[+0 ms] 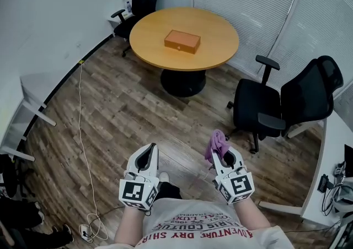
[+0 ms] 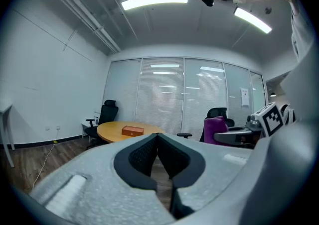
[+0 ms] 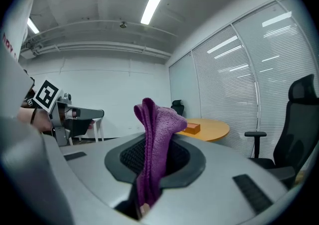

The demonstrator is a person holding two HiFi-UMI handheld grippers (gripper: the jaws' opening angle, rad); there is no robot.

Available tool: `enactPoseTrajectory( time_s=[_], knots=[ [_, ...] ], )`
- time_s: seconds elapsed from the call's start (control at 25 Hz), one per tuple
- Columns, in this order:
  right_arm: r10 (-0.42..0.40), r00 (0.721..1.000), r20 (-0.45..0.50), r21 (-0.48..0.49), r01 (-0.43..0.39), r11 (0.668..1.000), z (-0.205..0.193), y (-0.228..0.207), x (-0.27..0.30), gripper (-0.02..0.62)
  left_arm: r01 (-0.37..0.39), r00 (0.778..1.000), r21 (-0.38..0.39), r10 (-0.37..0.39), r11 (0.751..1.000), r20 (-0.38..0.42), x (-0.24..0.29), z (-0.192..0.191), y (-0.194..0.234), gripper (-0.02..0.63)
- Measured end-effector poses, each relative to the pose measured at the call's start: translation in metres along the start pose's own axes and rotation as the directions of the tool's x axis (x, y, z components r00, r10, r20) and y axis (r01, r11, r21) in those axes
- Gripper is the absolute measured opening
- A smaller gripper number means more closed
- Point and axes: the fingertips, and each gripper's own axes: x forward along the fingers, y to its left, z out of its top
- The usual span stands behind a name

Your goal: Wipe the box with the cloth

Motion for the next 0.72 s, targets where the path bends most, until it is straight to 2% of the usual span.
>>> enactPoseTrajectory(
  time_s=[0.48, 0.72],
  knots=[
    [-0.092, 0.995, -0.027, 0.027, 0.093, 0.995, 0.030, 0.039, 0.140, 0.071, 0.059, 0.998, -0.001, -0.059, 0.998, 0.023, 0.051, 0.033, 0.150, 0.009],
    [-0.121, 0.991, -0.058, 0.030, 0.123, 0.992, 0.031, 0.050, 0.192, 0.072, 0.058, 0.998, -0.023, -0.057, 0.998, 0.018, 0.064, 0.032, 0.208, 0.009]
  ],
)
